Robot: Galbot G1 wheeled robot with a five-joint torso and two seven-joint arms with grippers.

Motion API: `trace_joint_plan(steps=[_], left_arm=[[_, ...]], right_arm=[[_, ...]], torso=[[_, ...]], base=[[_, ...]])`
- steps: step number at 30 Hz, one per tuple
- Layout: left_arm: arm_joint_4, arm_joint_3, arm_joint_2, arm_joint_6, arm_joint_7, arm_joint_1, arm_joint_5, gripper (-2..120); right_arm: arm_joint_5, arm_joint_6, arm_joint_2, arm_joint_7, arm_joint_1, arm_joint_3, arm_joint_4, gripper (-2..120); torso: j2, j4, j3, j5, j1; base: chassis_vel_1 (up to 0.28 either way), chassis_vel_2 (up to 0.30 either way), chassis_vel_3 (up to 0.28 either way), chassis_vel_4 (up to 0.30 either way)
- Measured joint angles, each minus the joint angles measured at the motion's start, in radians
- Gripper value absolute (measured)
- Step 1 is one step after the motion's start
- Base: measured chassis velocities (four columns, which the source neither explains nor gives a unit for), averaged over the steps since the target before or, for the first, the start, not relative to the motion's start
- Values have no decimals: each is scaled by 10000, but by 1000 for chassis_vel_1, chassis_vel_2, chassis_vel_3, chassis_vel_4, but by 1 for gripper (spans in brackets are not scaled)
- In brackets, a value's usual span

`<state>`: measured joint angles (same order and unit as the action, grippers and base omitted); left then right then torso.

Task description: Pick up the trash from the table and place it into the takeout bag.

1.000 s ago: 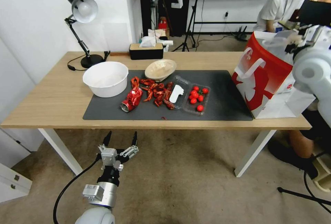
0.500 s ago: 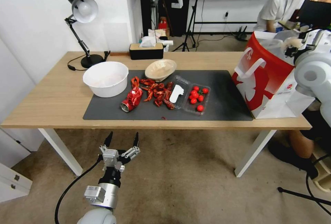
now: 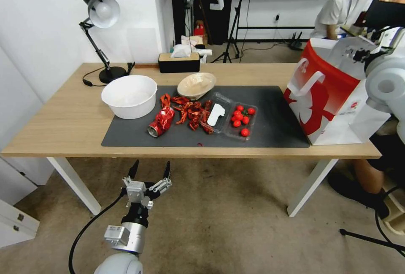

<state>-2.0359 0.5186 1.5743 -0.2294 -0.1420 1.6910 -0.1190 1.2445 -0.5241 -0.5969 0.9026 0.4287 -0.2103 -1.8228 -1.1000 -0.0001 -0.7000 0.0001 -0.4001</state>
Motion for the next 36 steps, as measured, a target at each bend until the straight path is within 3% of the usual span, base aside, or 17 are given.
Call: trace_joint_plan(steps=[2, 7, 20, 29, 36], left_arm=[[4, 4, -34, 7, 0, -7, -9, 100], [4, 34, -85, 11, 1, -7, -39, 100], [-78, 138, -79, -32, 30, 119, -85, 100], [-365, 487, 322, -364, 101, 539, -38, 100], [-402, 470, 337, -390, 113, 552, 77, 100]], right_arm=[[-183, 784, 76, -506, 193, -115, -423, 92], [-120, 1614, 231, -1248, 520, -443, -1084, 99], [-881, 5413, 1147, -5332, 3207, -2331, -3123, 100], [-2530, 7090, 630, -7173, 4020, -1048, -4078, 100], [-3664, 7621, -24, -7930, 6668, -2546, -5028, 100]], torso=[[0, 1, 0, 1, 0], [0, 0, 0, -1, 1], [-1, -5, 2, 3, 3], [0, 8, 1, 1, 2], [-1, 1, 2, -3, 2]], base=[[0, 0, 0, 0], [0, 0, 0, 0], [0, 0, 0, 0], [0, 0, 0, 0], [0, 0, 0, 0]])
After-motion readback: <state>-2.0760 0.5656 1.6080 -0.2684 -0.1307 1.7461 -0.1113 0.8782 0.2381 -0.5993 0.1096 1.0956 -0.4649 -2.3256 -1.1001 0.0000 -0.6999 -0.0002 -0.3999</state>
